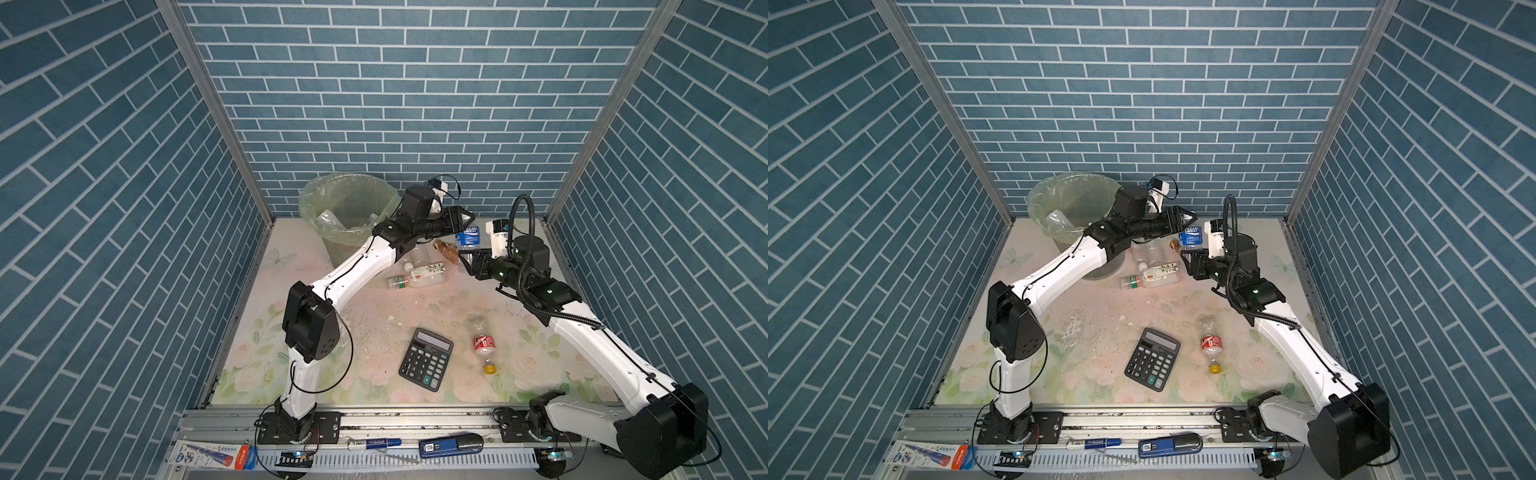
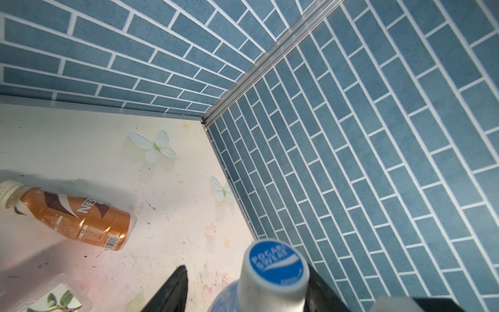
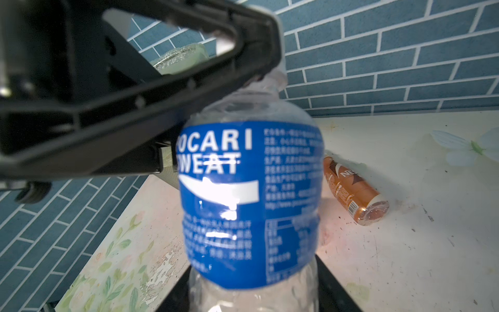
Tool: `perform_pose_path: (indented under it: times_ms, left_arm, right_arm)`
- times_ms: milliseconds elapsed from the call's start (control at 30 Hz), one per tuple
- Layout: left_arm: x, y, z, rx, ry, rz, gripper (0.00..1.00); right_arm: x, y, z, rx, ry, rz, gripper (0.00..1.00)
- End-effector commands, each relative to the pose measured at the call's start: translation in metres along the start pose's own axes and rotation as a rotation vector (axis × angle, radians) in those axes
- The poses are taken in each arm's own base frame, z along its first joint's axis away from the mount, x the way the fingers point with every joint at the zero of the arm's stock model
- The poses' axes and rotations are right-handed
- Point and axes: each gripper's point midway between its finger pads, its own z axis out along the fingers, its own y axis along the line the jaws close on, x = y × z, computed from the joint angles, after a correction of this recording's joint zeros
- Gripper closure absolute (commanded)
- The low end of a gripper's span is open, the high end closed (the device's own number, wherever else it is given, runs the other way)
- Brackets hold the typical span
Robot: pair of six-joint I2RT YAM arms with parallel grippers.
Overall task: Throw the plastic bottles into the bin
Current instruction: 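Close the left gripper on the Pocari Sweat bottle's cap, then carry the Pocari Sweat bottle over the bin with the left gripper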
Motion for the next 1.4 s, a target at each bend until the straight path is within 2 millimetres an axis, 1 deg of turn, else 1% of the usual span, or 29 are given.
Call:
perform_pose_path:
  times_ms: [0,167,233,267,333,367,433,467,567,600,667,733,767,833,900,933,1000,1033,1067,1100,1133,1167,1200,1267,1300,1333,1367]
  left_arm:
    - [-0.003,-0.001,0.004,0.005,-0.007,0.019,0.41]
    - [-0.006,-0.005,0.003,0.023,-0.022,0.027,0.58]
    - [-0.009,-0.008,-0.001,0.023,-0.031,0.041,0.68]
    - [-0.01,-0.01,-0.003,0.02,-0.034,0.05,0.71]
    - [-0.014,-0.016,-0.009,0.026,-0.044,0.072,0.74]
    - [-0.015,-0.018,-0.011,0.028,-0.046,0.081,0.74]
    - [-0.021,-0.022,-0.017,0.025,-0.057,0.117,0.75]
    - [-0.026,-0.023,-0.021,0.014,-0.063,0.14,0.75]
    - [-0.05,-0.025,-0.042,-0.044,-0.109,0.207,0.75]
    - [-0.061,-0.027,-0.051,-0.058,-0.131,0.227,0.75]
    - [-0.083,-0.031,-0.073,-0.1,-0.18,0.269,0.75]
    - [-0.108,-0.04,-0.102,-0.141,-0.248,0.329,0.75]
    - [-0.119,-0.048,-0.117,-0.151,-0.287,0.356,0.75]
    - [-0.14,-0.065,-0.153,-0.194,-0.379,0.439,0.76]
    - [-0.156,-0.082,-0.19,-0.251,-0.473,0.525,0.76]
    - [-0.164,-0.087,-0.209,-0.294,-0.521,0.563,0.76]
    - [-0.178,-0.092,-0.244,-0.365,-0.6,0.601,0.77]
    - [-0.185,-0.089,-0.259,-0.388,-0.626,0.601,0.78]
    - [-0.192,-0.083,-0.271,-0.406,-0.645,0.584,0.78]
    - [-0.199,-0.072,-0.281,-0.428,-0.658,0.559,0.78]
    - [-0.205,-0.054,-0.288,-0.454,-0.664,0.526,0.79]
    - [-0.21,-0.036,-0.29,-0.474,-0.661,0.496,0.79]
    - [-0.215,-0.009,-0.289,-0.502,-0.655,0.46,0.8]
    - [-0.222,0.055,-0.278,-0.577,-0.624,0.377,0.81]
    - [-0.223,0.088,-0.269,-0.597,-0.588,0.318,0.81]
    - [-0.221,0.115,-0.258,-0.597,-0.536,0.262,0.76]
    - [-0.218,0.13,-0.25,-0.585,-0.495,0.213,0.65]
  right_arm:
    - [0.003,0.008,0.002,-0.038,-0.008,-0.067,0.43]
    - [0.004,0.008,0.002,-0.033,-0.007,-0.076,0.43]
    - [0.003,0.006,0.002,-0.022,-0.009,-0.078,0.41]
    - [0.003,0.006,0.002,-0.02,-0.009,-0.078,0.41]
    - [0.001,0.008,0.001,-0.026,-0.013,-0.078,0.38]
    - [0.001,0.009,0.0,-0.031,-0.013,-0.078,0.35]
    - [-0.001,0.015,-0.001,-0.062,-0.022,-0.085,0.23]
    - [-0.002,0.017,-0.003,-0.069,-0.028,-0.086,0.18]
    - [-0.007,0.02,-0.009,-0.076,-0.056,-0.091,0.06]
    - [-0.01,0.02,-0.013,-0.074,-0.07,-0.092,0.02]
    - [-0.013,0.023,-0.018,-0.079,-0.094,-0.099,0.01]
    - [-0.016,0.023,-0.023,-0.078,-0.121,-0.107,0.01]
    - [-0.016,0.022,-0.024,-0.071,-0.126,-0.107,0.01]
    - [-0.014,0.019,-0.023,-0.054,-0.12,-0.105,0.01]
    - [-0.012,0.017,-0.02,-0.049,-0.105,-0.102,0.01]
    - [-0.01,0.016,-0.018,-0.046,-0.096,-0.097,0.01]
    - [-0.008,0.014,-0.015,-0.043,-0.087,-0.089,0.01]
    - [-0.007,0.013,-0.013,-0.039,-0.079,-0.083,0.01]
    - [-0.006,0.013,-0.011,-0.039,-0.076,-0.08,0.01]
    - [-0.006,0.012,-0.01,-0.039,-0.071,-0.073,0.01]
    - [-0.005,0.012,-0.008,-0.044,-0.064,-0.068,0.01]
    - [-0.005,0.012,-0.006,-0.048,-0.06,-0.063,0.01]
    - [-0.004,0.013,-0.004,-0.054,-0.053,-0.056,0.01]
    - [-0.003,0.014,-0.002,-0.065,-0.047,-0.042,0.01]
    - [-0.002,0.016,-0.001,-0.073,-0.047,-0.036,0.01]
    - [-0.002,0.016,0.001,-0.077,-0.042,-0.03,0.01]
    - [-0.001,0.017,0.001,-0.08,-0.037,-0.027,0.01]
